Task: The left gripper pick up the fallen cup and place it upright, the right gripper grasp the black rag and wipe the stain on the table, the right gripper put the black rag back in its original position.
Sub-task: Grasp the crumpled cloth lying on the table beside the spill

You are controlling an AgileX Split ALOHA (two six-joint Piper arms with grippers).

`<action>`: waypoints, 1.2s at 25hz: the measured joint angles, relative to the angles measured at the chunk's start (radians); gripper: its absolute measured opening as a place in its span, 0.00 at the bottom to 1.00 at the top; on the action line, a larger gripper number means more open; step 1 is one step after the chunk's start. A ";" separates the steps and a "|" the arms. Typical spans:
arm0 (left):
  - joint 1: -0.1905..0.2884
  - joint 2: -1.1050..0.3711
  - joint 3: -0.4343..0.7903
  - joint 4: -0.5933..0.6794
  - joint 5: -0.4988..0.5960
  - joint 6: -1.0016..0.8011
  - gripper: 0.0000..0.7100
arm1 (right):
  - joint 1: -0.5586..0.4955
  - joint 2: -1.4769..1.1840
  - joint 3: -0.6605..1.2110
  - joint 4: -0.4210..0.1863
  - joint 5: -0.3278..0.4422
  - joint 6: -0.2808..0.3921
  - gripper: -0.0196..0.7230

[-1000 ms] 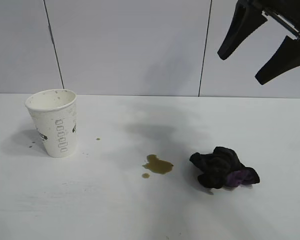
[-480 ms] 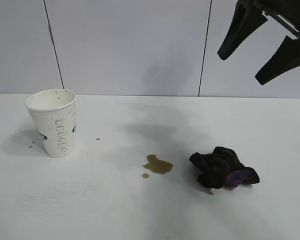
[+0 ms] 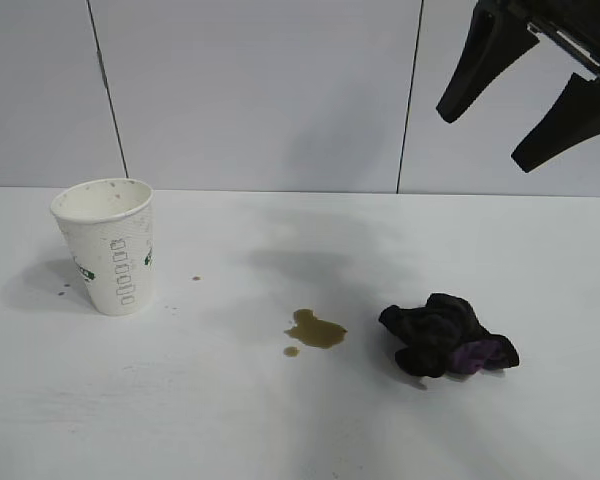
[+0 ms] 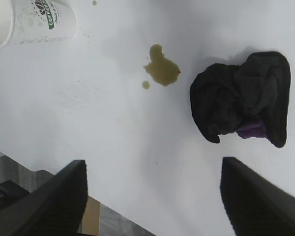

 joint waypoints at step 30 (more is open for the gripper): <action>-0.113 -0.168 0.582 0.502 -0.028 -0.460 0.98 | 0.000 0.000 0.000 -0.071 -0.003 -0.021 0.72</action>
